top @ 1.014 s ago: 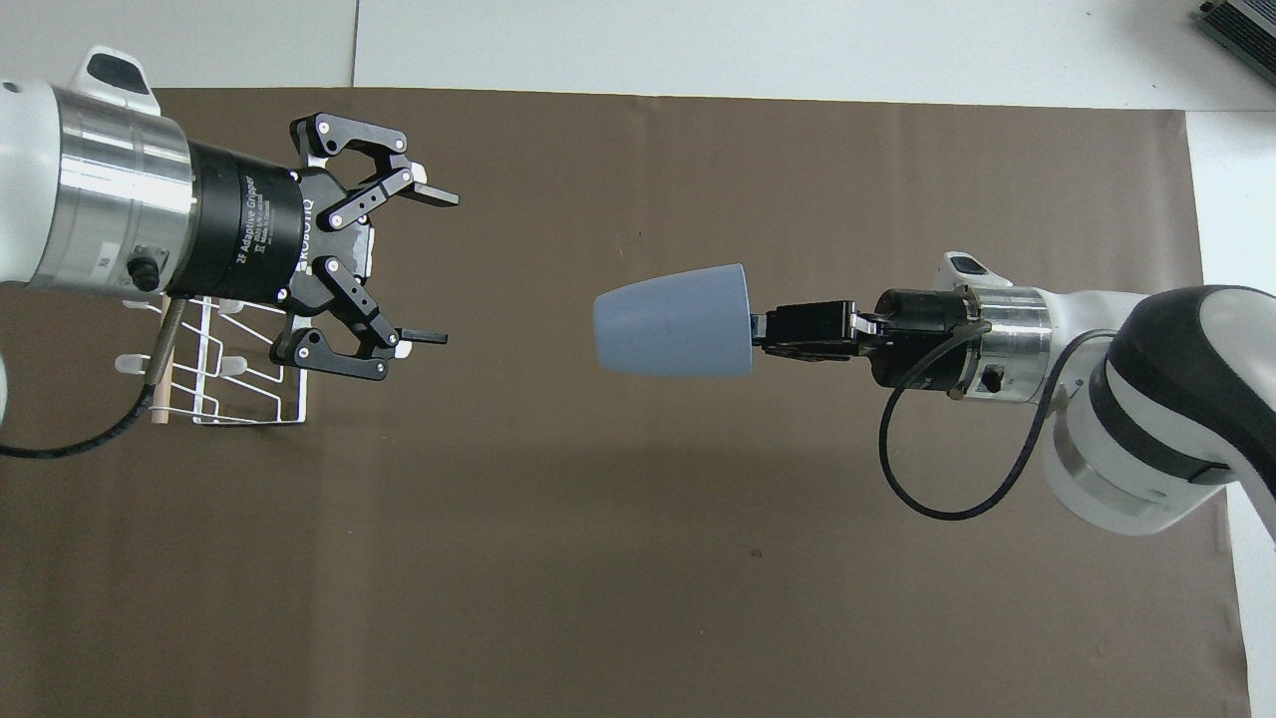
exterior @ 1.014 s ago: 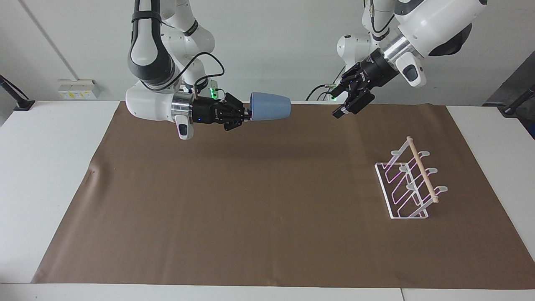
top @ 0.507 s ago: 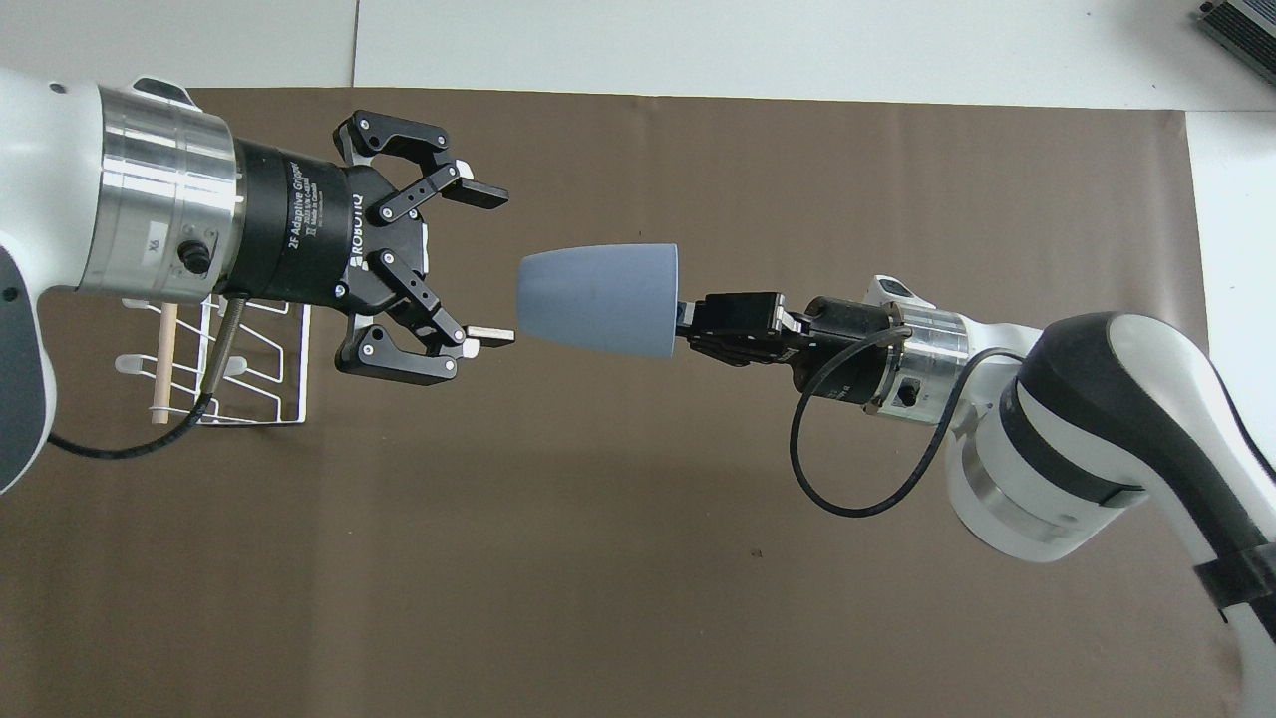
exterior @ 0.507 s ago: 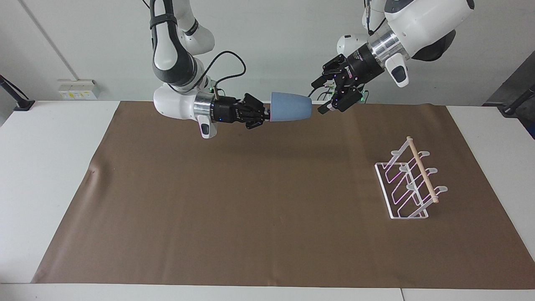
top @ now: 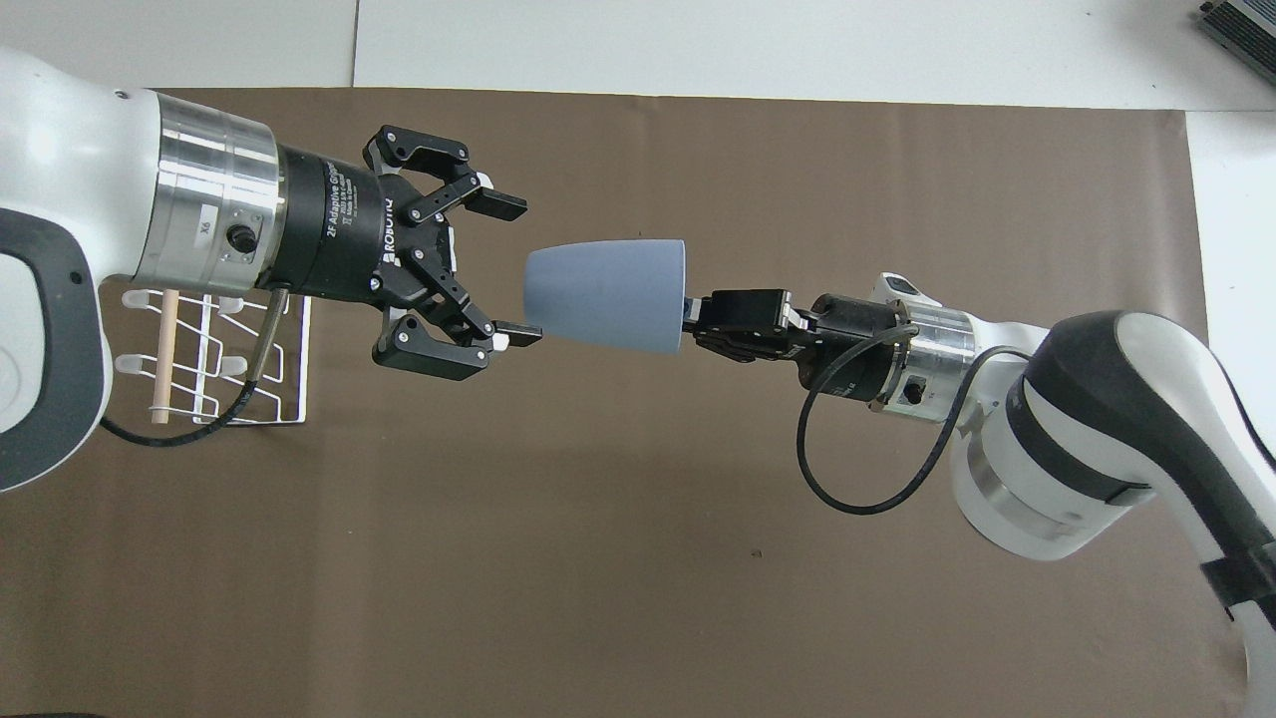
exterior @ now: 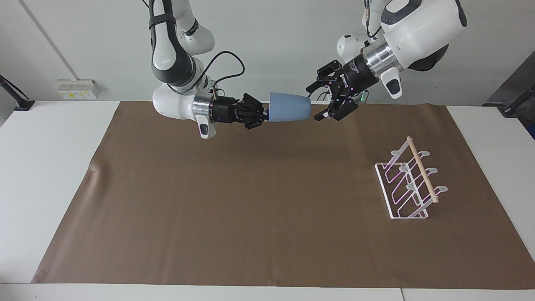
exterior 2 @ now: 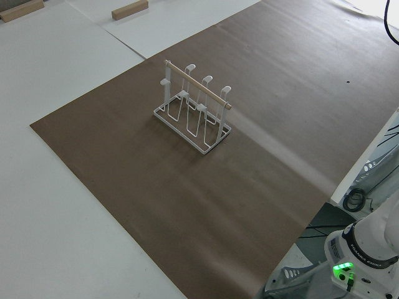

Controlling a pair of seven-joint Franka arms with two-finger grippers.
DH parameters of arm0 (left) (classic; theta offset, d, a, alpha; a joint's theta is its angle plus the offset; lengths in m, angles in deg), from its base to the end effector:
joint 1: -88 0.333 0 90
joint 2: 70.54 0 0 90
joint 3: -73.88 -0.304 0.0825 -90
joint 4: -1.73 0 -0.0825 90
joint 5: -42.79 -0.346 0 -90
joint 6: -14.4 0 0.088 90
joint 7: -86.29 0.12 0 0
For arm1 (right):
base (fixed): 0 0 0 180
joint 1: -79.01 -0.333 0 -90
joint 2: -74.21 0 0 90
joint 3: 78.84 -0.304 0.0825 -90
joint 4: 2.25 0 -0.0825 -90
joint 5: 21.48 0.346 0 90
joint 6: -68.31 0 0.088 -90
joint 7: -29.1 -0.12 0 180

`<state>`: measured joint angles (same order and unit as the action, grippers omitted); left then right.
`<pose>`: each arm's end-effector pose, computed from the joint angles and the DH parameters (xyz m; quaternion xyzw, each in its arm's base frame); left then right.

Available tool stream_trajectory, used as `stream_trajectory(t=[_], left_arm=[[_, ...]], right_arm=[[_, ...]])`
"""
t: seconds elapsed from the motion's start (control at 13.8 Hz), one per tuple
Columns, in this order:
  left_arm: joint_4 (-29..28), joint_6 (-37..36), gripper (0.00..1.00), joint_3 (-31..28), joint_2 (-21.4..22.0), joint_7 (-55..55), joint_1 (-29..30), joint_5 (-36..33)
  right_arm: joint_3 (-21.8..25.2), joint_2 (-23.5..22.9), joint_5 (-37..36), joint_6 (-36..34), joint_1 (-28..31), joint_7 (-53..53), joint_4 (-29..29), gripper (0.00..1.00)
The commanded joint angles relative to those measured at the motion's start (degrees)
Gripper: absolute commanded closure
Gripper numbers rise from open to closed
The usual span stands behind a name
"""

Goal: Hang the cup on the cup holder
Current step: 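Carry the cup toward the left gripper while the left gripper closes on it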

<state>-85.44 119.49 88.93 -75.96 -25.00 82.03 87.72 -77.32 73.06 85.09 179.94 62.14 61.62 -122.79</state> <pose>0.5136 -0.2593 0.6270 0.6021 0.6899 -0.3146 0.2501 0.5059 0.2176 0.4767 -0.6904 0.0871 -0.0552 0.7160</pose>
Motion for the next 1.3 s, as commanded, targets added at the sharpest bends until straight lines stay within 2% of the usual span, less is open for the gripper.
stream_trajectory(t=[0.0, 1.01, 1.09, 1.23], left_arm=[[-2.04, 2.57, 0.0, -0.36, -0.03, -1.65, -2.11, 2.0], [-2.65, 3.1, 0.0, -0.36, 0.15, -1.82, -2.73, 2.09], [-2.65, 3.19, 0.1, -0.45, 0.23, -1.91, -2.65, 2.18], [-2.65, 3.36, 0.42, -0.45, 0.41, -2.26, -2.65, 2.18]], right_arm=[[-0.29, 1.67, 1.71, 0.88, 0.26, 2.02, -1.63, 1.0], [-0.29, 1.67, 1.71, 0.88, 0.26, 2.28, -1.63, 1.0], [-0.29, 1.67, 1.71, 0.88, 0.26, 2.28, -1.63, 1.0], [-0.29, 1.67, 1.71, 0.88, 0.26, 2.28, -1.63, 1.0]])
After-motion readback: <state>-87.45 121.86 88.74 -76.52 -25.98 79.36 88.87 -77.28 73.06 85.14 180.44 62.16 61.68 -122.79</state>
